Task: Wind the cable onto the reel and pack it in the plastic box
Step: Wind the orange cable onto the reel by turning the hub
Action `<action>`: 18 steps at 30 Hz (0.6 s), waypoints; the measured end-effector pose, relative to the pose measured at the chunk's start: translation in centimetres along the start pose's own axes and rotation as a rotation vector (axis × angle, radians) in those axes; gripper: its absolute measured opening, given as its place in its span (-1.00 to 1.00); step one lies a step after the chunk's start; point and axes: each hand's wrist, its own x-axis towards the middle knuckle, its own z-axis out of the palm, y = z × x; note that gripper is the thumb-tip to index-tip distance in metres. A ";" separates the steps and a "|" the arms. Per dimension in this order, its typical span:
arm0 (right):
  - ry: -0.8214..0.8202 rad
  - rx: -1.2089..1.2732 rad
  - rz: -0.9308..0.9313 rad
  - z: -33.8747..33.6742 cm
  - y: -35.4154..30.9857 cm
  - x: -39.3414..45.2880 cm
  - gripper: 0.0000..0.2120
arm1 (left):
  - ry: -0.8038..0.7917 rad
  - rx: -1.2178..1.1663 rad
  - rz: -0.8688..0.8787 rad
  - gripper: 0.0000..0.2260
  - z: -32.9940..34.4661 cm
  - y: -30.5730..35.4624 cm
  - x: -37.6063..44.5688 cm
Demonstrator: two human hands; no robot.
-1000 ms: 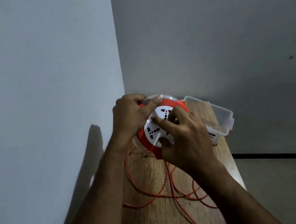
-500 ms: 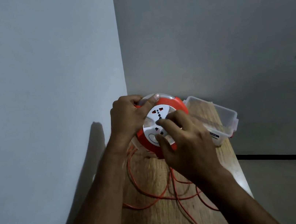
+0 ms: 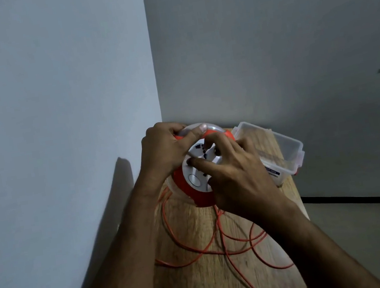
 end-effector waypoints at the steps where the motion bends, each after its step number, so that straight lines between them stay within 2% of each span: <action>1: 0.041 0.036 0.009 0.0 0.0 0.0 -0.46 | 0.002 -0.002 0.007 -0.37 0.1 0.2 0.0; 5: 0.164 0.126 0.111 0.5 -0.2 0.1 -0.51 | 0.016 -0.002 0.033 -0.40 0.3 0.3 0.0; 9: 0.198 0.219 0.357 1.3 -1.2 0.5 -0.46 | 0.044 0.009 0.062 -0.35 0.5 0.4 -0.1; 13: 0.324 0.437 0.698 1.7 -2.1 1.4 -0.50 | 0.063 -0.051 0.034 -0.57 0.6 -0.1 -0.2; 16: 0.359 0.694 0.864 1.7 -2.0 1.7 -0.57 | 0.105 -0.030 0.036 -0.60 0.6 0.0 -0.2; 17: 0.353 0.750 0.899 1.5 -2.2 1.6 -0.57 | 0.109 -0.019 0.035 -0.62 0.5 0.1 -0.1; 18: 0.374 0.701 0.851 1.2 -2.4 1.3 -0.59 | 0.111 -0.019 0.023 -0.64 0.4 0.0 0.0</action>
